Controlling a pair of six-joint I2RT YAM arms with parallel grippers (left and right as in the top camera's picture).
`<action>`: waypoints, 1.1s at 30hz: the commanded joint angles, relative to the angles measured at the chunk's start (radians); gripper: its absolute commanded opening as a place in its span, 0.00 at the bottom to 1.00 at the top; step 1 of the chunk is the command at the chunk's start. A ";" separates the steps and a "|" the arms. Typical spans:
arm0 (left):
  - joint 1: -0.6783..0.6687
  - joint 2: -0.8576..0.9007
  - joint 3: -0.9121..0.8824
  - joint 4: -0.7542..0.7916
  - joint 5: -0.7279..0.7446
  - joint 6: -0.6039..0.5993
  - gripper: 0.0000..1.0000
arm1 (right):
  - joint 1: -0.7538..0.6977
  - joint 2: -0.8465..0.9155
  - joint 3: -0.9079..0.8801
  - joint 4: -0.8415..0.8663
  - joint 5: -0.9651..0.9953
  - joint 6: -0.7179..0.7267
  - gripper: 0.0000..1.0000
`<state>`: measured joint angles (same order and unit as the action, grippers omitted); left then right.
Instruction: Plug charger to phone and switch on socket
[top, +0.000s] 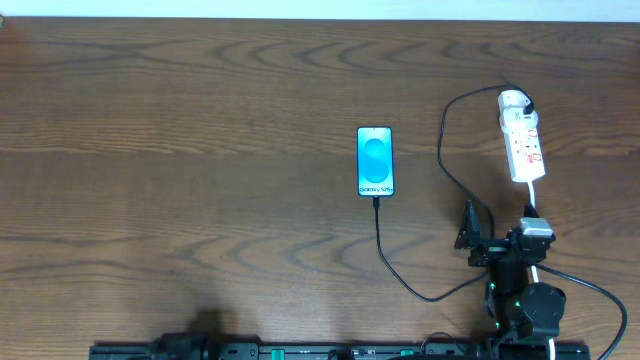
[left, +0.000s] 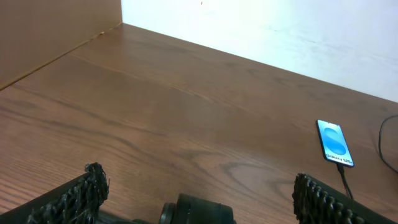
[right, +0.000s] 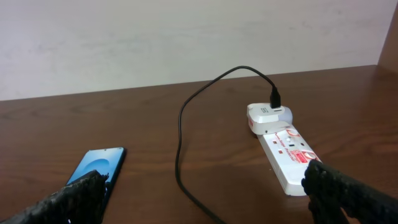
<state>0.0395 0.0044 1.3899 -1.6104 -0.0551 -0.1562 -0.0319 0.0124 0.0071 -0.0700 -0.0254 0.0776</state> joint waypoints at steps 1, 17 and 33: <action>0.002 -0.001 0.002 -0.066 -0.006 0.006 0.96 | -0.007 -0.007 -0.002 -0.005 0.012 -0.016 0.99; 0.002 -0.001 -0.032 0.119 0.010 0.010 0.97 | -0.007 -0.007 -0.002 -0.005 0.012 -0.016 0.99; 0.001 -0.001 -0.610 0.608 0.010 0.033 0.96 | -0.007 -0.007 -0.002 -0.005 0.012 -0.016 0.99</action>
<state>0.0391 0.0040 0.8948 -1.0531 -0.0513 -0.1406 -0.0319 0.0120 0.0071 -0.0696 -0.0246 0.0742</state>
